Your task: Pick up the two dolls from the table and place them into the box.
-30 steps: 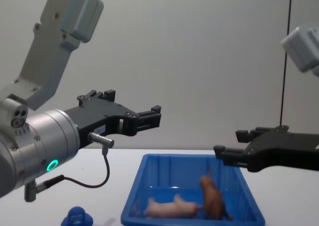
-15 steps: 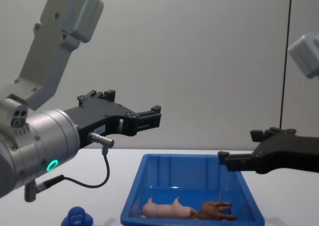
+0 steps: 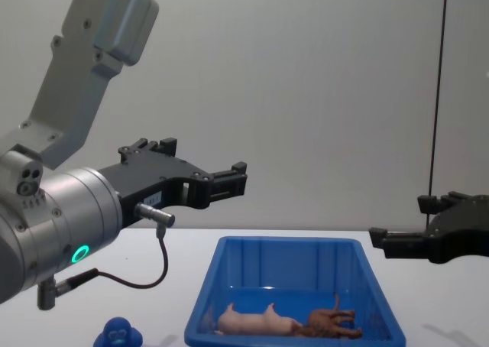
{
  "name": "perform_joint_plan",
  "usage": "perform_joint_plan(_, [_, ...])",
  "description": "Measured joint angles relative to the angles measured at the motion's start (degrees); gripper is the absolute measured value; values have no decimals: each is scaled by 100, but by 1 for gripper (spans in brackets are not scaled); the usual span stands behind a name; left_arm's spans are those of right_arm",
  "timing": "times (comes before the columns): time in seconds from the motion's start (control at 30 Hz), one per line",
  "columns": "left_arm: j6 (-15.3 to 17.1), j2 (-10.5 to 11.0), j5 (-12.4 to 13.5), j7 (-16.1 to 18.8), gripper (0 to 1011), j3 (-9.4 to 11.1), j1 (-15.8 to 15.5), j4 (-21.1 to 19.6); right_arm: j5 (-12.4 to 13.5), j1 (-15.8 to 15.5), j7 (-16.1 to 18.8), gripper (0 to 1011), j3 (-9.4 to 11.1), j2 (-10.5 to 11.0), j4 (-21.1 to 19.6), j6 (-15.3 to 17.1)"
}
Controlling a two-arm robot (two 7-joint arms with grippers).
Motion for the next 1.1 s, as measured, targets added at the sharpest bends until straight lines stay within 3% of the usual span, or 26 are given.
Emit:
perform_joint_plan(0.3, [50,17,28,0,1002,-7,22,-36,25,1,53,1001,68,77,84,-102])
perform_joint_plan(0.5, [277,137,121,44,1001,-24,139,-248,35,3,74,1000,92,106,115,-135])
perform_joint_plan(1.1, [1072,827,-50,152,1002,-188,782,-939,46,4,93,1001,120,139,147,-176])
